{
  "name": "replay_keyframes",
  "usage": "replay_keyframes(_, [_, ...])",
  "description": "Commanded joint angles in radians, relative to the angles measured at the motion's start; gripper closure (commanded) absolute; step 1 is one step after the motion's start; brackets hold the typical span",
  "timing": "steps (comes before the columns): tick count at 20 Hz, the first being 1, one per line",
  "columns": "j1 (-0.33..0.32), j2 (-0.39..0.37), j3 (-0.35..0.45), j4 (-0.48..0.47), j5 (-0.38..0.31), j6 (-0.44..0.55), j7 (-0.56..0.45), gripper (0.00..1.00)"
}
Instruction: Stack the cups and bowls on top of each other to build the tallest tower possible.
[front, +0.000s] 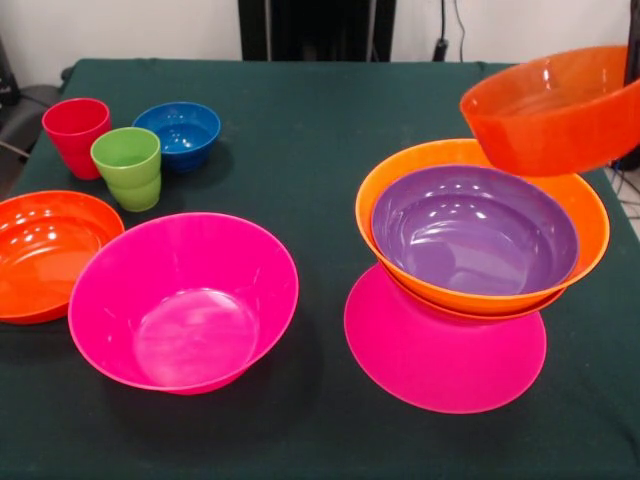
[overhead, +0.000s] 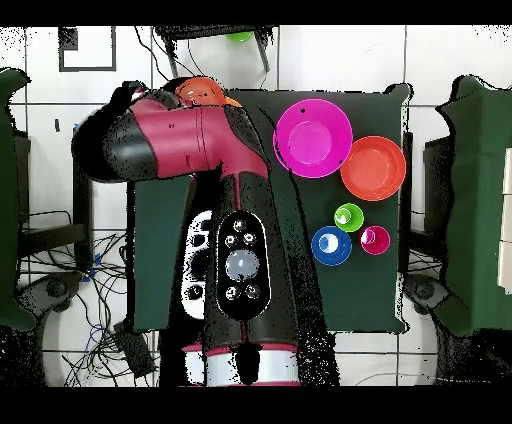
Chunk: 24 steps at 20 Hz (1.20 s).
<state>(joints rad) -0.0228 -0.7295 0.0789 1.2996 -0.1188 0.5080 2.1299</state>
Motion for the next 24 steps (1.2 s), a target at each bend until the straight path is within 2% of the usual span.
replay_keyframes(1, [0.035, 0.128, -0.005, -0.023, -0.054, 0.033, 0.058, 1.00])
replay_keyframes(6, [0.063, 0.148, -0.049, -0.026, -0.053, 0.048, 0.080, 1.00])
replay_keyframes(12, [0.065, 0.156, -0.050, -0.002, -0.019, 0.045, 0.080, 1.00])
replay_keyframes(24, [0.087, 0.181, -0.072, 0.029, -0.004, 0.003, 0.105, 1.00])
